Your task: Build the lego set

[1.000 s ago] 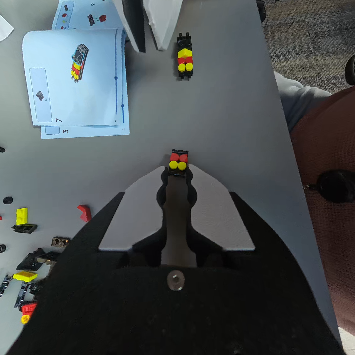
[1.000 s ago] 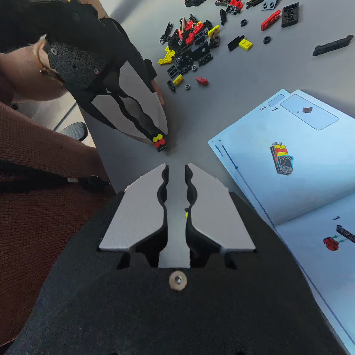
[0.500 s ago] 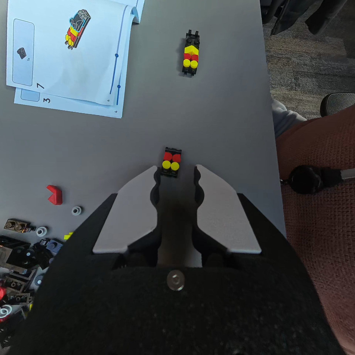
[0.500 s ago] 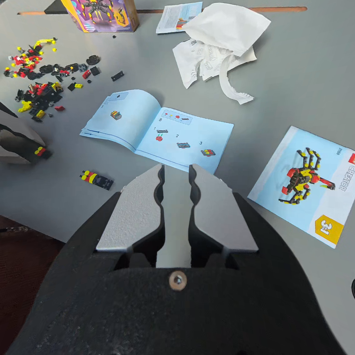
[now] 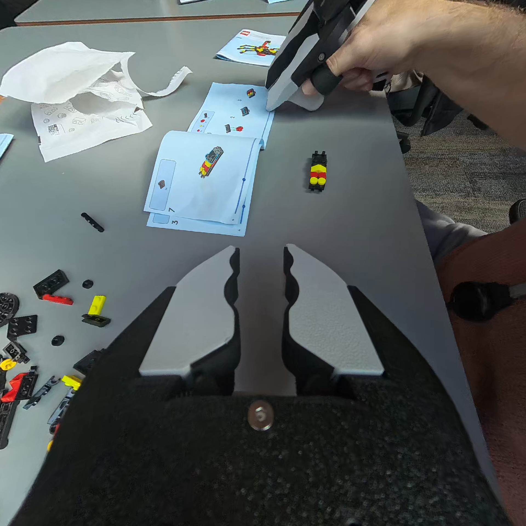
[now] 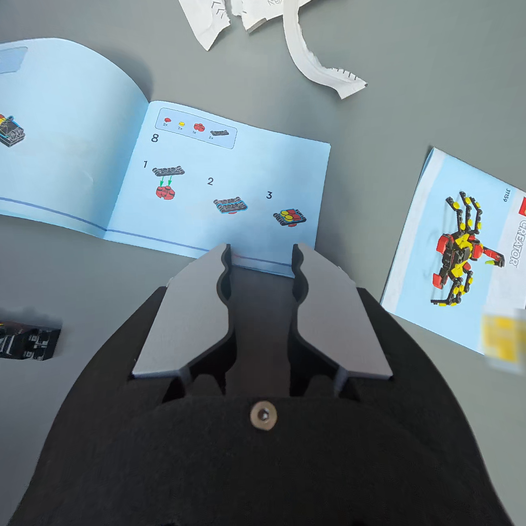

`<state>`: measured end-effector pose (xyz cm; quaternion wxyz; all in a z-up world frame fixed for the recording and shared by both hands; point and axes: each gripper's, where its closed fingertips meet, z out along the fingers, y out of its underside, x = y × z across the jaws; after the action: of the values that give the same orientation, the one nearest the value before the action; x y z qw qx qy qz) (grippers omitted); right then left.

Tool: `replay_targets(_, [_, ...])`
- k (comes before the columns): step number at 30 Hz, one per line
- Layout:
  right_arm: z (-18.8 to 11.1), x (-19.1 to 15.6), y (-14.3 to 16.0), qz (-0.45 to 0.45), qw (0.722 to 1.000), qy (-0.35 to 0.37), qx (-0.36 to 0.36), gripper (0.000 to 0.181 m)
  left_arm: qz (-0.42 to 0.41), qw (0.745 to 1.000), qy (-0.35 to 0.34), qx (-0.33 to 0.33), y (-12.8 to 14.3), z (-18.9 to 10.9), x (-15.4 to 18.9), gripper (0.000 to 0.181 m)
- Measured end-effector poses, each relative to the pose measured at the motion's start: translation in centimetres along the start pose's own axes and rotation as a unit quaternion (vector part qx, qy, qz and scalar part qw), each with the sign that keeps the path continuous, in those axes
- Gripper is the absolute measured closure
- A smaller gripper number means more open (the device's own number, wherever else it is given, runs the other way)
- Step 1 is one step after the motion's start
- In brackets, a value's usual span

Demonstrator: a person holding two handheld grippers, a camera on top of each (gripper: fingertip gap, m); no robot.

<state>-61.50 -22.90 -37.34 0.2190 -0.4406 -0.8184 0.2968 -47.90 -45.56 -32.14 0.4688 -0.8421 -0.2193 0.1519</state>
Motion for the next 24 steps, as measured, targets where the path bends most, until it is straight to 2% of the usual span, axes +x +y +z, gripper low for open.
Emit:
replay_targets(8, [0.3,-0.1,0.2,0.053,0.998,-0.027,-0.022,0.144,-0.026,0.998,0.041,0.051,-0.7,-0.6,-0.7,0.157])
replay_targets(11, [0.4,-1.4,-0.2,0.043,0.997,-0.055,-0.026,0.179,-0.036,0.996,0.051,0.065,-0.7,-0.5,-0.9,0.158])
replay_targets(12, [0.5,-1.6,-0.3,0.038,0.998,-0.054,-0.024,0.181,-0.037,0.996,0.053,0.066,-0.7,-0.4,-0.9,0.158])
replay_targets(14, [0.1,-1.2,-0.5,0.029,0.998,-0.044,-0.018,0.179,-0.036,0.996,0.055,0.068,-0.7,-0.4,-0.8,0.159])
replay_targets(17, [-1.1,0.6,0.0,0.048,0.998,-0.032,-0.011,0.155,-0.032,0.995,0.055,0.074,-1.0,-0.7,-0.8,0.159])
replay_targets(20, [-1.0,2.3,1.3,0.078,0.996,-0.038,-0.023,0.156,-0.033,0.995,0.054,0.08,-1.1,-0.8,-1.0,0.159])
replay_targets(24, [-0.7,2.2,1.2,0.099,0.992,-0.074,-0.008,0.153,-0.042,0.994,0.058,0.084,-1.0,-0.6,-1.0,0.16])
